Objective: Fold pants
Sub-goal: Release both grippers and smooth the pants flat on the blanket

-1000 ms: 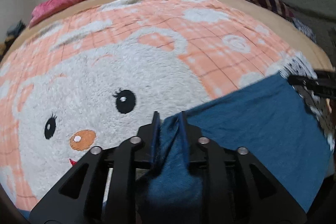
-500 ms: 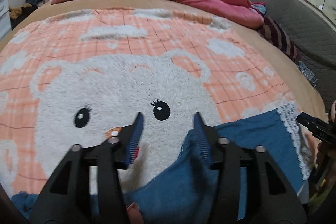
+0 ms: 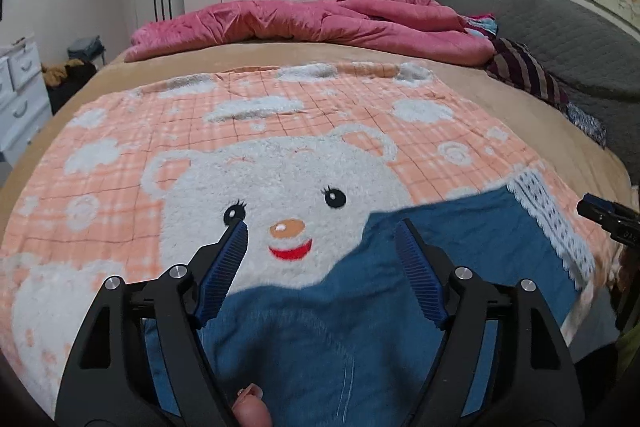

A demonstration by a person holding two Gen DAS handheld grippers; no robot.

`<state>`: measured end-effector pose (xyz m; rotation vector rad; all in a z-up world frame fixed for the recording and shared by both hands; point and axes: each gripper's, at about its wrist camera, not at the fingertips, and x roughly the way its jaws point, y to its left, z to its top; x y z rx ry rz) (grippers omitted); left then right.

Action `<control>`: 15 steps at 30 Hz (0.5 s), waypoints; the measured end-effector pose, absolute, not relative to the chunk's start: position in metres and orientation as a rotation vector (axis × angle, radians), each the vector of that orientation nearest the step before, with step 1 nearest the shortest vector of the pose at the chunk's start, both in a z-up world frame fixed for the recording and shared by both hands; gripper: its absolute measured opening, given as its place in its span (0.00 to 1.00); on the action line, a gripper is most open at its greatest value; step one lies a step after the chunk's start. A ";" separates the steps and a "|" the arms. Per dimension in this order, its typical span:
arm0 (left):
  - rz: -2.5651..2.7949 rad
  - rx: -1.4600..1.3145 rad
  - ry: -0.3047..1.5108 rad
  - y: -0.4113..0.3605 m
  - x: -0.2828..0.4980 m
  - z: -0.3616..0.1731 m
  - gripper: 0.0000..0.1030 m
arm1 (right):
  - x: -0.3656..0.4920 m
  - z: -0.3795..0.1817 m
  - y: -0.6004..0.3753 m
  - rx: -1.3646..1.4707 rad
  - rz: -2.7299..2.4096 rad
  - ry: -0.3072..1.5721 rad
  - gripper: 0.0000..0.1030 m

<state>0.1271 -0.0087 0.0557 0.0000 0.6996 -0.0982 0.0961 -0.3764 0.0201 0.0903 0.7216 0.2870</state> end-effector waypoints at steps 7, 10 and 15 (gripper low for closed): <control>-0.230 0.082 0.760 -0.050 0.116 0.024 0.66 | 0.066 0.008 -0.321 -0.035 0.410 0.748 0.68; -0.111 0.141 0.870 -0.047 0.133 -0.009 0.66 | 0.068 -0.003 -0.305 -0.088 0.412 0.801 0.68; 0.045 -0.050 0.986 0.017 0.142 -0.028 0.67 | 0.080 -0.032 -0.326 -0.047 0.310 0.964 0.69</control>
